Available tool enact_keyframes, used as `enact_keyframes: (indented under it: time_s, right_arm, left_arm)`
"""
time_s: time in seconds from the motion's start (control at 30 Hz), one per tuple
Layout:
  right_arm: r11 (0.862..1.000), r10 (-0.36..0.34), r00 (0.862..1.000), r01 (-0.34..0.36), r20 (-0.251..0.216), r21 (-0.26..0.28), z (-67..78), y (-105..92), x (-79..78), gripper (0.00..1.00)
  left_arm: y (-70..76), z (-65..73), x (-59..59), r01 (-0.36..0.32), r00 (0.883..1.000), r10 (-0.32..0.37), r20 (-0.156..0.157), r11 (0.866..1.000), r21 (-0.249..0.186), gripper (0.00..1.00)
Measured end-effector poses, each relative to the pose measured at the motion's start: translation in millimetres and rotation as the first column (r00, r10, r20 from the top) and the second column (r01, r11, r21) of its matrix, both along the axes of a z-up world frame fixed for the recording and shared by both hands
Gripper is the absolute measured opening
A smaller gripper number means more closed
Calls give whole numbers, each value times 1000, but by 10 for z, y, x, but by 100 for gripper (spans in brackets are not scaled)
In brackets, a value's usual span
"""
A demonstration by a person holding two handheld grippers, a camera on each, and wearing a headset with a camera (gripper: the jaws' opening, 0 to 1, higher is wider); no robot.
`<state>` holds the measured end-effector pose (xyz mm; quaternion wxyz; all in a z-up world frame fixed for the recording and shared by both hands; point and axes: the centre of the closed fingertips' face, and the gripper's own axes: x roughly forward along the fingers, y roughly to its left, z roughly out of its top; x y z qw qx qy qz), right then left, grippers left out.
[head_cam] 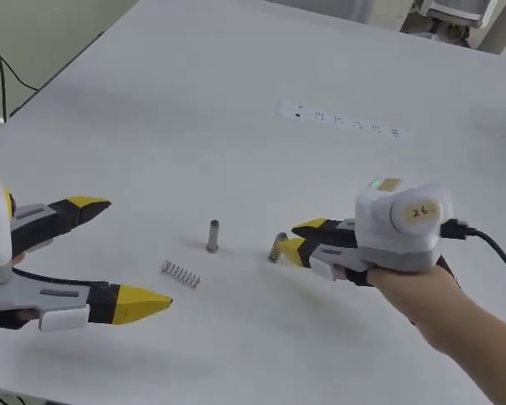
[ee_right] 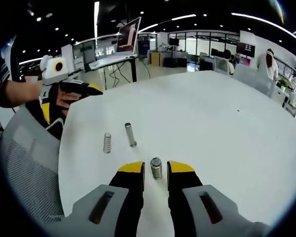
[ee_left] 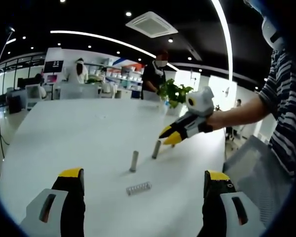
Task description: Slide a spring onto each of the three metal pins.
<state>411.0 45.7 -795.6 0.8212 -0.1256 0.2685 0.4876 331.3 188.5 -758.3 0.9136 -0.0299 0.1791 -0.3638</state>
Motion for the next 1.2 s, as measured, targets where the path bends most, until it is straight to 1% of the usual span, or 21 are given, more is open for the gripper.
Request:
enact_keyframes:
  time_s: [0.07,0.1,0.17,0.23,0.27,0.3,0.37,0.43,0.53,0.67,0.8,1.0,1.17,1.2]
  right_arm:
    - [999,-22,1000,23,-17,37,48,-30,-19,16]
    - [998,-31,999,32,-27,47,59,-47,-34,16]
    - [998,-40,999,41,-29,53,69,-96,-67,16]
    - [995,-55,997,59,-51,82,78,-124,-113,15]
    - [991,-67,995,75,-76,108,86,-124,-136,15]
    - [981,-90,989,108,-118,159,107,-124,-155,16]
    - [970,-117,980,148,-161,195,101,-163,-178,16]
    - [969,-126,979,156,-160,191,72,-206,-195,16]
    - [967,-139,975,171,-172,190,24,-261,-259,15]
    - [962,-146,971,184,-191,202,5,-289,-317,15]
    - [964,-139,972,176,-191,197,-12,-274,-357,15]
    - [970,-117,974,154,-194,188,-54,-185,-399,15]
    - [980,-83,977,116,-196,164,-127,-39,-458,15]
    - [982,-67,978,100,-197,162,-134,23,-484,15]
  left_arm:
    - [-10,-4,-6,4,1000,-4,-2,1000,3,98]
    - [-15,-2,-6,6,1000,-6,0,1000,4,98]
    - [-23,3,-6,7,1000,-7,-1,1000,4,98]
    - [-34,10,-3,10,1000,-10,0,1000,2,98]
    - [-38,12,-1,11,1000,-11,1,1000,3,98]
    - [-42,15,3,12,1000,-12,2,1000,4,98]
    - [-48,17,7,13,1000,-13,2,1000,3,98]
    - [-57,17,7,17,1000,-17,2,1000,2,98]
    - [-66,9,2,22,1000,-22,1,1000,7,97]
    - [-65,5,-1,20,1000,-20,0,1000,7,98]
    - [-70,-1,-1,17,1000,-17,-2,1000,4,98]
    - [-86,-13,-35,22,1000,-22,-7,1000,4,98]
    - [-74,-26,-53,20,1000,-20,-11,1000,5,98]
    - [-69,-27,-56,19,1000,-19,-11,1000,6,98]
